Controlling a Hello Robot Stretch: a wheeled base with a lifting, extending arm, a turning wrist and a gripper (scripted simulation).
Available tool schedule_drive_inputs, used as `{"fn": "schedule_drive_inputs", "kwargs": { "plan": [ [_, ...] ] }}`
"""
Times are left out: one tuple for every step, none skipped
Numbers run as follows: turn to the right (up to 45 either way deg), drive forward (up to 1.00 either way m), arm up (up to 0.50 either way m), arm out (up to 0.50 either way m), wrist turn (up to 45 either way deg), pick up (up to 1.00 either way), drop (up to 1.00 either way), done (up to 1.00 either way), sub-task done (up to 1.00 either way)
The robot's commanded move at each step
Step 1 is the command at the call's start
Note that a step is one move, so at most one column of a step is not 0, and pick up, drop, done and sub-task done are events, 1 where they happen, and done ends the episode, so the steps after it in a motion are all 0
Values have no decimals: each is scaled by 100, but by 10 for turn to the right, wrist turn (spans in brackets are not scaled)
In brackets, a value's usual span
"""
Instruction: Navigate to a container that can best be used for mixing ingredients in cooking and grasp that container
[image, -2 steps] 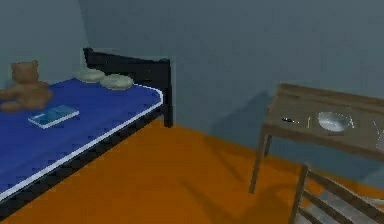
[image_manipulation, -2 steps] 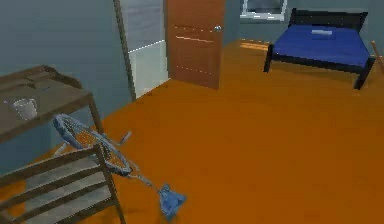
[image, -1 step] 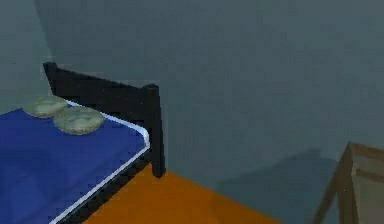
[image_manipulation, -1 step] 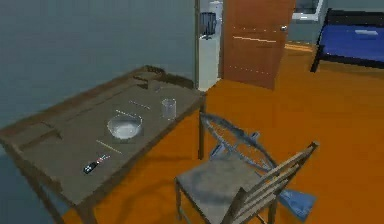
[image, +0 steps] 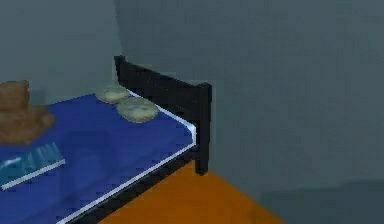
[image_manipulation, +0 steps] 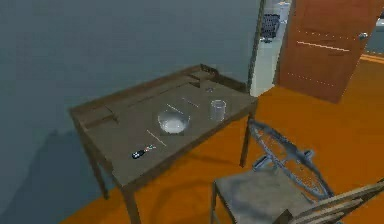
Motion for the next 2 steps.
{"fn": "schedule_drive_inputs", "kwargs": {
  "plan": [
    [450, 0, 0, 0, 0, 0, 0, 0, 0],
    [450, 0, 0, 0, 0, 0, 0, 0, 0]
  ]
}}
